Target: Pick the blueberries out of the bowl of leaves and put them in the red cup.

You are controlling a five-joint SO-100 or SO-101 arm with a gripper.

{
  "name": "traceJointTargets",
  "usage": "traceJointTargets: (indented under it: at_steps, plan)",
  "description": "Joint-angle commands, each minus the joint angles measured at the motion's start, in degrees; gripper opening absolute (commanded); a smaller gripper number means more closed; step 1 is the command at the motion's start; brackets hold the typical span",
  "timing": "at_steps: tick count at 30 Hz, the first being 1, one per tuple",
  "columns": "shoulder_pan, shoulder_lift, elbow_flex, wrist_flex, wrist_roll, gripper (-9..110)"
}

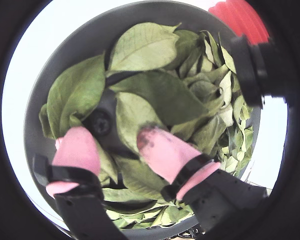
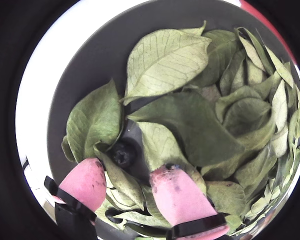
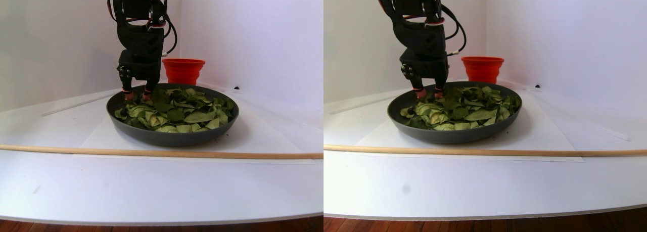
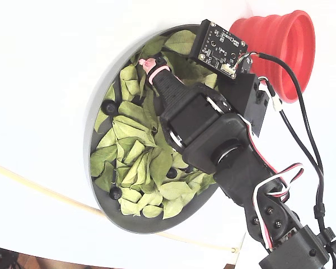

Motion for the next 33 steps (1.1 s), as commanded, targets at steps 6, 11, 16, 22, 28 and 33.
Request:
traceJointTargets:
  at_steps: [6,11,16,22,28,33]
  plan:
    - [-0.35,0.35,-3.16,-2.20,0.18,17]
    - [-0.18,-0.62,-3.96,-2.99,0.00,17]
    - [-0.18,-1.58,-4.39,-3.69,-0.62,17]
    - [-0.62,-2.20,-3.25,-5.80,-1.85,17]
    - [-0.88,-2.29,-2.02,-6.50,-2.46,17]
    - [-1.67,-1.67,-0.09,-6.50,-3.96,17]
